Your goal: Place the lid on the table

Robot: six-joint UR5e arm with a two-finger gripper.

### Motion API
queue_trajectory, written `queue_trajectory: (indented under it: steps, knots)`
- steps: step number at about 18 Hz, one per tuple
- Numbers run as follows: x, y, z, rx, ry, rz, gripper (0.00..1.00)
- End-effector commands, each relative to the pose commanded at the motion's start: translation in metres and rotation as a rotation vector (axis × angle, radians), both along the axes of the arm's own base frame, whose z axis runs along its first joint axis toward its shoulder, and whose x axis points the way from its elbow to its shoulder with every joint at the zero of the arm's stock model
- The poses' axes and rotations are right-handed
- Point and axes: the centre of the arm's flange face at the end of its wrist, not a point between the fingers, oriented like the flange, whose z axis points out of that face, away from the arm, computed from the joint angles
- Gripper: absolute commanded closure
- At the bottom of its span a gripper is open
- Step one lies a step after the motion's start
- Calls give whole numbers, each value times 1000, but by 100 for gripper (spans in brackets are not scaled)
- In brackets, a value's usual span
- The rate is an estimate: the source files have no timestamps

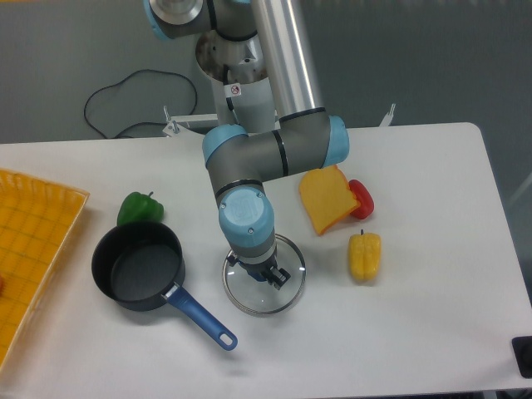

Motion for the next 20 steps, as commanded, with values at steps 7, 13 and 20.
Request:
queue_trajectory:
  steps: [7,13,20]
  knots:
    - [1,1,-3,-2,0,-3,35]
    - [1,1,-7,-9,-4,-3,32]
    - [2,2,-9,-14,-1,-7,23]
